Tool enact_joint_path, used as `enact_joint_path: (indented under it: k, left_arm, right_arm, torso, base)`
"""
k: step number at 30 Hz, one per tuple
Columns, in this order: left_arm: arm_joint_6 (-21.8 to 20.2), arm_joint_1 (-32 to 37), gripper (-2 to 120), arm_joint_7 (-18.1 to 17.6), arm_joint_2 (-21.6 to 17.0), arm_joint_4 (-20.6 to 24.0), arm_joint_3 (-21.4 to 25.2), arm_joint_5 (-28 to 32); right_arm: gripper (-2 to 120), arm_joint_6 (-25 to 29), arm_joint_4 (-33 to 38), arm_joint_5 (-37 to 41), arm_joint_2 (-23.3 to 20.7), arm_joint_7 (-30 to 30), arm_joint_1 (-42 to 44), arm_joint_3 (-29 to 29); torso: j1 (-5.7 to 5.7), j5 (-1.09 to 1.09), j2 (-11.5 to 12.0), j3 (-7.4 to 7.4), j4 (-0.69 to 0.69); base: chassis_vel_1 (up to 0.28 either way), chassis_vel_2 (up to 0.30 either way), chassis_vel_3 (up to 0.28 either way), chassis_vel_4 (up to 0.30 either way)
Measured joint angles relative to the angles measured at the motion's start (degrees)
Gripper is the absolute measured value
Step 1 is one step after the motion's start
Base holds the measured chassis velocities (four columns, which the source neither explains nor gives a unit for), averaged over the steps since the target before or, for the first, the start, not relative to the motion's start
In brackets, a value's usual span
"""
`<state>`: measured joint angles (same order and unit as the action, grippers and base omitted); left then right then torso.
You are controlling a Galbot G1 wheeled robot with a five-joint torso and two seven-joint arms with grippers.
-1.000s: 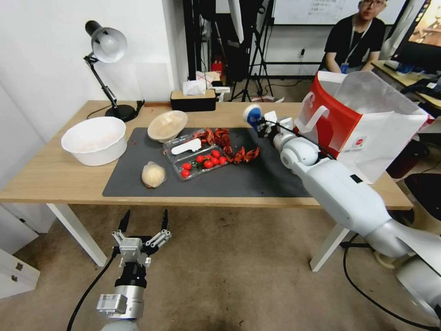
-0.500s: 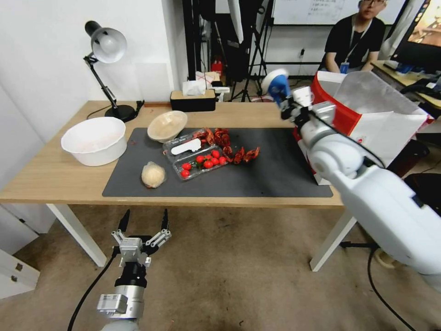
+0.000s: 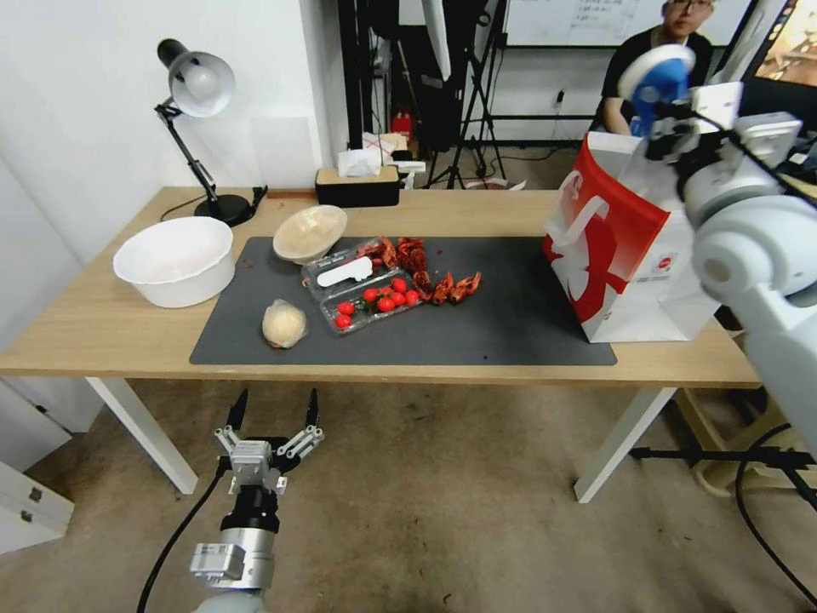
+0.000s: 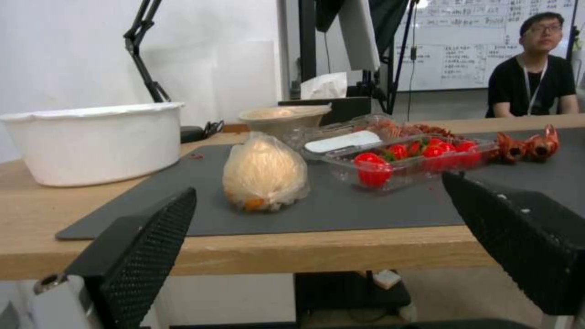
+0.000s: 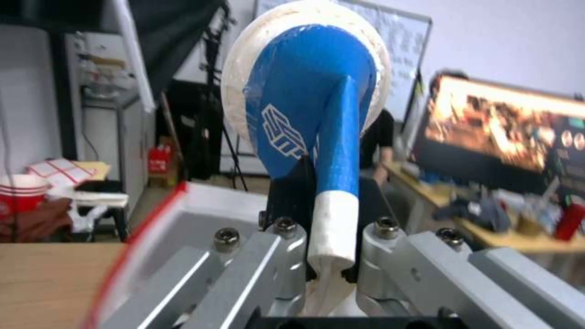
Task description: Pick up the trash from the table and place it into the takeout bag.
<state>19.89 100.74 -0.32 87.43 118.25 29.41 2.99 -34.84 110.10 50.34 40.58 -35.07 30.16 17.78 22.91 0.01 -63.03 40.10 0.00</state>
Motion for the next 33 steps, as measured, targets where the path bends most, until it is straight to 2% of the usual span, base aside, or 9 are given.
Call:
enact_joint_path:
  k: [2, 4, 6, 8, 9, 16, 17, 25, 33]
  left_arm:
    - [0.0, 0.0, 100, 0.0, 0.0, 0.0, 0.0, 0.0]
    - [0.0, 0.0, 100, 0.0, -0.1, 0.0, 0.0, 0.0]
    - [0.0, 0.1, 100, 0.0, -0.1, 0.0, 0.0, 0.0]
    - [0.0, 0.1, 100, 0.0, -0.2, 0.0, -0.1, -0.1]
    - [0.0, 0.1, 100, 0.0, -0.2, 0.0, -0.1, -0.1]
    - [0.1, 0.1, 100, 0.0, -0.2, -0.1, 0.0, -0.1]
    - [0.1, 0.1, 100, 0.0, -0.2, -0.1, 0.0, -0.1]
    - [0.3, 0.5, 100, 0.0, 0.0, 0.2, 0.0, -0.3]
    - [0.4, 0.7, 100, 0.1, 0.2, 0.4, -0.1, -0.6]
  right_arm:
    - [7, -0.2, -0.3, 0.9, -0.2, 0.0, 0.6, 0.8]
    - [18, -0.3, -0.9, 1.6, -0.7, 0.4, 2.0, 2.3]
    - [22, -0.3, -1.0, 2.0, -0.8, 0.6, 2.6, 2.7]
    - [34, -0.3, -1.1, 2.5, -0.8, 0.7, 3.6, 3.4]
    - [34, -0.3, -1.1, 2.5, -0.8, 0.7, 3.6, 3.4]
    - [62, -0.2, -0.6, 2.5, -0.7, 0.9, 6.0, 4.0]
    - [62, -0.2, -0.6, 2.5, -0.7, 0.9, 6.0, 4.0]
    - [96, 0.1, 0.6, 2.4, -0.5, 1.4, 7.5, 4.1]
    - [100, 0.4, 2.1, 2.4, -0.8, 2.1, 8.3, 5.0]
  torso:
    - [0.00, 0.00, 0.0, 0.00, 0.01]
    - [0.00, -0.01, 0.0, 0.00, -0.01]
    - [0.00, -0.01, 0.0, 0.00, -0.01]
    - [0.00, 0.00, 0.0, 0.00, 0.00]
    - [0.00, 0.00, 0.0, 0.00, 0.00]
    - [0.00, -0.01, 0.0, 0.00, 0.00]
    - [0.00, -0.01, 0.0, 0.00, 0.00]
    - [0.00, -0.02, 0.0, 0.00, 0.00]
    - [0.00, -0.02, 0.0, 0.01, 0.00]
  base:
    - [0.000, 0.000, 0.000, 0.000]
    - [0.000, 0.000, 0.000, 0.000]
    - [0.000, 0.000, 0.000, 0.000]
    - [0.000, 0.000, 0.000, 0.000]
    - [0.000, 0.000, 0.000, 0.000]
    - [0.000, 0.000, 0.000, 0.000]
    - [0.000, 0.000, 0.000, 0.000]
    - [0.000, 0.000, 0.000, 0.000]
    - [0.000, 0.000, 0.000, 0.000]
